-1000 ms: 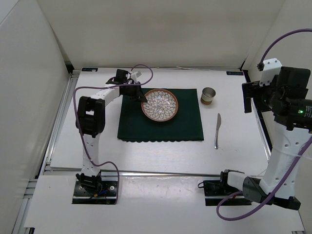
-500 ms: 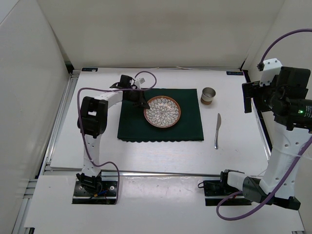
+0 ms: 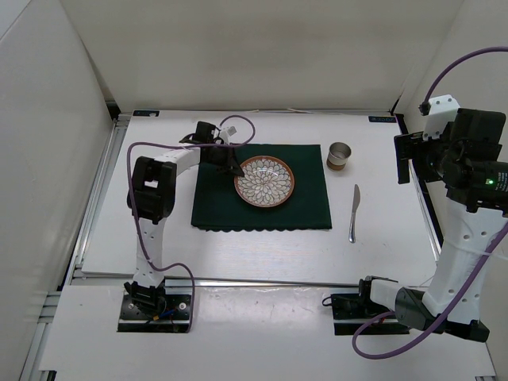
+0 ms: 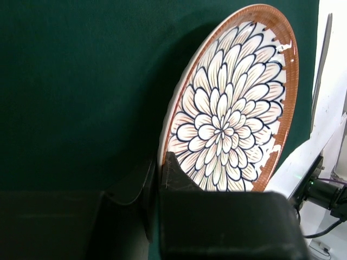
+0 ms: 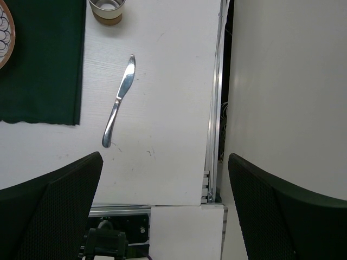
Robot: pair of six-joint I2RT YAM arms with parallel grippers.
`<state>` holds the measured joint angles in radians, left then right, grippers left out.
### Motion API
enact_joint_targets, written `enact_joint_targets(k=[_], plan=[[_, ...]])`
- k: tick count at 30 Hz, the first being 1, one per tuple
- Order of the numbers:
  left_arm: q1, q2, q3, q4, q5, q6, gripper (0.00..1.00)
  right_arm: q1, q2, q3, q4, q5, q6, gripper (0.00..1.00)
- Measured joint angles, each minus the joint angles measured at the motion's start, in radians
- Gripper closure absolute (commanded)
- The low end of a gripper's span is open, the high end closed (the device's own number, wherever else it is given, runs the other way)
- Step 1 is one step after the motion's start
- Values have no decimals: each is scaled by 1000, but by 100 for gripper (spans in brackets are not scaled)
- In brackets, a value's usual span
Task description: Set the dinner table for one person
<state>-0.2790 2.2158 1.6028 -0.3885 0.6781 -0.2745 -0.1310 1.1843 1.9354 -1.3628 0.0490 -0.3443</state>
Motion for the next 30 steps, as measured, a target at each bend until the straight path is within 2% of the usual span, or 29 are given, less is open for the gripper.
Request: enact_joint_targets(k=[30], plan=[[29, 59, 75, 2, 3, -14, 90, -11, 0, -1, 0, -23, 16, 0]])
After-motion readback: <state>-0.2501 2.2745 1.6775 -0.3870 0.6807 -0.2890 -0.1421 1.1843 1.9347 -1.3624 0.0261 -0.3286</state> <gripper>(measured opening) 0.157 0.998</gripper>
